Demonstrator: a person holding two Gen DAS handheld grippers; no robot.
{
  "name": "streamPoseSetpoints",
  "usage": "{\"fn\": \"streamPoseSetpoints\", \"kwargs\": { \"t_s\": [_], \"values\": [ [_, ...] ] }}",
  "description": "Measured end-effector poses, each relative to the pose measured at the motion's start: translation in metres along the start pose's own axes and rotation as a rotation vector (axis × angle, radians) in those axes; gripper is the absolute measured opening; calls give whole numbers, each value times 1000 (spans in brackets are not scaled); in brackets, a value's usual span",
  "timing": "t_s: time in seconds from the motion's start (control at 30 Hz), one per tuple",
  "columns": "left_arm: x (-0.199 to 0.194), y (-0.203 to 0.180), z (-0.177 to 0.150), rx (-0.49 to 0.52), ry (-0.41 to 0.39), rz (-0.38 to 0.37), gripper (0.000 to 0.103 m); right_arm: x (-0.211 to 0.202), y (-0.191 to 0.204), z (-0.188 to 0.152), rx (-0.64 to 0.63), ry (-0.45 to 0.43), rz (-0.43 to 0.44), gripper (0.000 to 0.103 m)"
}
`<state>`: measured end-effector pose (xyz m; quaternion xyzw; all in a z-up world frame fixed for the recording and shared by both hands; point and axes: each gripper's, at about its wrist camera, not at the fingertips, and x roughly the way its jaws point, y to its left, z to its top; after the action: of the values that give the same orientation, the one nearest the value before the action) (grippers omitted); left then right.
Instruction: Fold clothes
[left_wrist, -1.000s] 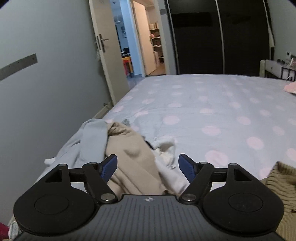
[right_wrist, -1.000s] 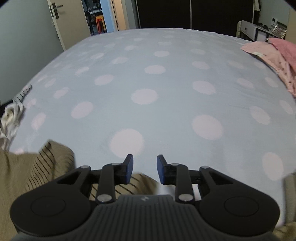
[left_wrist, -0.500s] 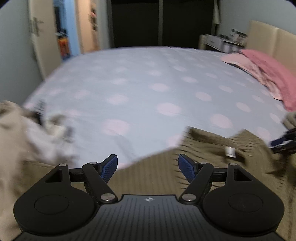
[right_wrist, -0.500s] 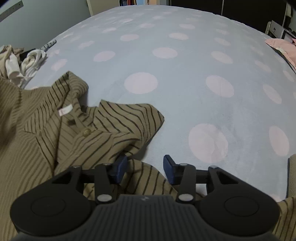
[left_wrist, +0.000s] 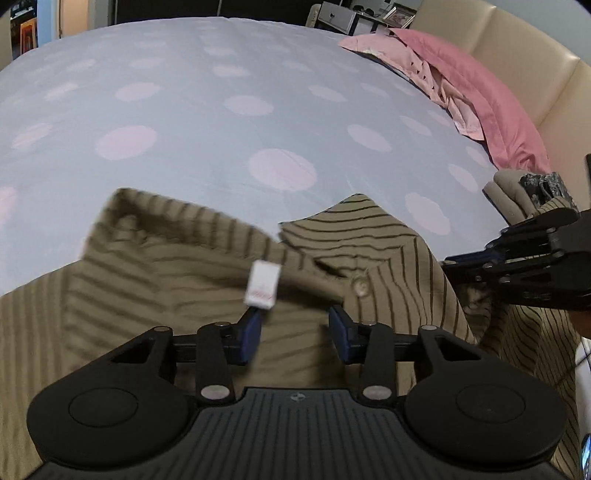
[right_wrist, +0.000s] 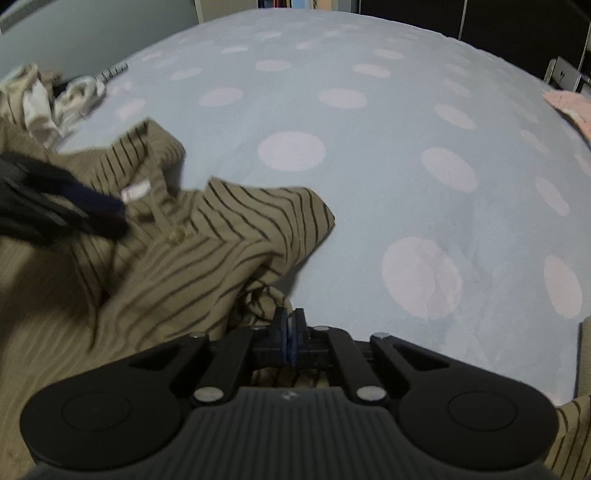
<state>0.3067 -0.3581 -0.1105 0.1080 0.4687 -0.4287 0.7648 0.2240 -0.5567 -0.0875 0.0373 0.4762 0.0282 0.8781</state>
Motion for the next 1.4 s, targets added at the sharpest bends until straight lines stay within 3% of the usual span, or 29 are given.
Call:
{"fn": "streamPoseSetpoints", "kwargs": {
  "t_s": [0.07, 0.13, 0.27, 0.43, 0.5, 0.57, 0.73, 0.87, 0.93, 0.97, 1.0, 1.2, 1.4],
  "values": [
    [7, -2, 3, -8, 5, -12, 36, -6, -9, 5, 68, -22, 33, 31],
    [11, -2, 5, -15, 14, -24, 36, -9, -15, 12, 145, -43, 79, 33],
    [16, -1, 7, -23, 27, -35, 36, 2, -24, 25, 290, -61, 141, 48],
    [20, 0, 12, -28, 14, -45, 36, 36, -36, 27, 463, 11, 186, 45],
    [21, 1, 15, -30, 8, -50, 36, 48, -35, 24, 494, 43, 199, 26],
    [22, 1, 17, -33, 2, -56, 35, 49, -26, 25, 442, 36, 191, 8],
    [24, 4, 24, -47, -21, -64, 33, 21, -9, 53, 279, -103, 135, 5],
    [27, 15, 38, -110, -91, -11, 33, 5, 11, 79, 145, -188, 114, 6],
    [33, 20, 43, -139, -93, 25, 33, 6, 17, 86, 112, -188, 100, 13],
    [35, 22, 45, -140, -89, 48, 33, 7, 18, 87, 109, -179, 80, 31],
    [37, 23, 45, -140, -89, 66, 33, 7, 15, 87, 112, -172, 56, 41],
    [20, 28, 47, -127, -135, 101, 33, -11, -20, 69, 134, -118, -49, 40],
    [-15, 21, 43, -51, -180, 95, 37, -42, -50, 3, 68, -58, -110, 47]
  ]
}}
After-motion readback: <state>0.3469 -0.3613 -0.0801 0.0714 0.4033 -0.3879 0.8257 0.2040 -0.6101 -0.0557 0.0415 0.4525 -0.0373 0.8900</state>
